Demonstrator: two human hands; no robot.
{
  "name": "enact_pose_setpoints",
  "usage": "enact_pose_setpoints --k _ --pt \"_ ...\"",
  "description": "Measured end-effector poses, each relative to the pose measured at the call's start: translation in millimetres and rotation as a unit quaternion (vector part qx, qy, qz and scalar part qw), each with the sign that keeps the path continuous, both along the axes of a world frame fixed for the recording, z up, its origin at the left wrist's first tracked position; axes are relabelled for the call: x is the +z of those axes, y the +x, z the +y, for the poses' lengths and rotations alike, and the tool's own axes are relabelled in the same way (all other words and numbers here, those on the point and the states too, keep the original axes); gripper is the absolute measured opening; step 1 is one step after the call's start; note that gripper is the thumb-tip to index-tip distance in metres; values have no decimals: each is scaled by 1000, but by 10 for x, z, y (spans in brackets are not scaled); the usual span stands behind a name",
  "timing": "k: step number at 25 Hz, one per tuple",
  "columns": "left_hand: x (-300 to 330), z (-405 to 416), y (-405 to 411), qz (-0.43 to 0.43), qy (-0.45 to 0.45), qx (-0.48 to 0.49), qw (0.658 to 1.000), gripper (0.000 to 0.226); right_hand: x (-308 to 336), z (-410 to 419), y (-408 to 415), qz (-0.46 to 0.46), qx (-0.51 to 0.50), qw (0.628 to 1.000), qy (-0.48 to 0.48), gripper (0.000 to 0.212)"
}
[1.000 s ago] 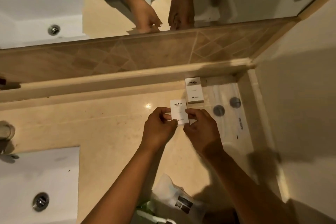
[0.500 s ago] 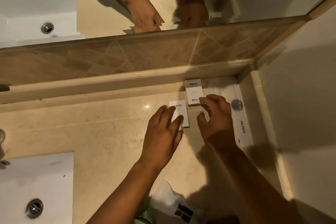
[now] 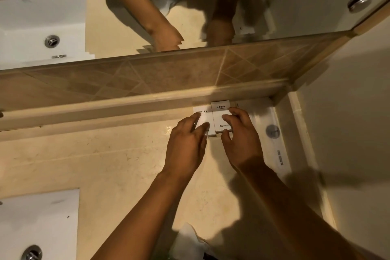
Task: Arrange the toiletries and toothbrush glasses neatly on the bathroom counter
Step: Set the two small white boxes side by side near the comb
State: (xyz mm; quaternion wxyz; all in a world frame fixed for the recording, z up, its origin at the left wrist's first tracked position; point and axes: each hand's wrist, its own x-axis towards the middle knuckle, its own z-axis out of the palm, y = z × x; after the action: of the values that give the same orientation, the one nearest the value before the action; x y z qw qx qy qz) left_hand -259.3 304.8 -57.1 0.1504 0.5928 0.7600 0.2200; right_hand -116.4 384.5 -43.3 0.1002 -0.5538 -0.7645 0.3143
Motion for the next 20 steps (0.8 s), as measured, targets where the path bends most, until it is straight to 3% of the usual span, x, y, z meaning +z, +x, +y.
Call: enact_pose_setpoints --k 10,20 --pt "-9 90 -76 37 -32 -15 999 36 -15 2 -4 12 -18 1000 -15 44" --pt "162 -109 -82 4 -44 -13 999 71 93 -191 150 54 -33 998 -17 50"
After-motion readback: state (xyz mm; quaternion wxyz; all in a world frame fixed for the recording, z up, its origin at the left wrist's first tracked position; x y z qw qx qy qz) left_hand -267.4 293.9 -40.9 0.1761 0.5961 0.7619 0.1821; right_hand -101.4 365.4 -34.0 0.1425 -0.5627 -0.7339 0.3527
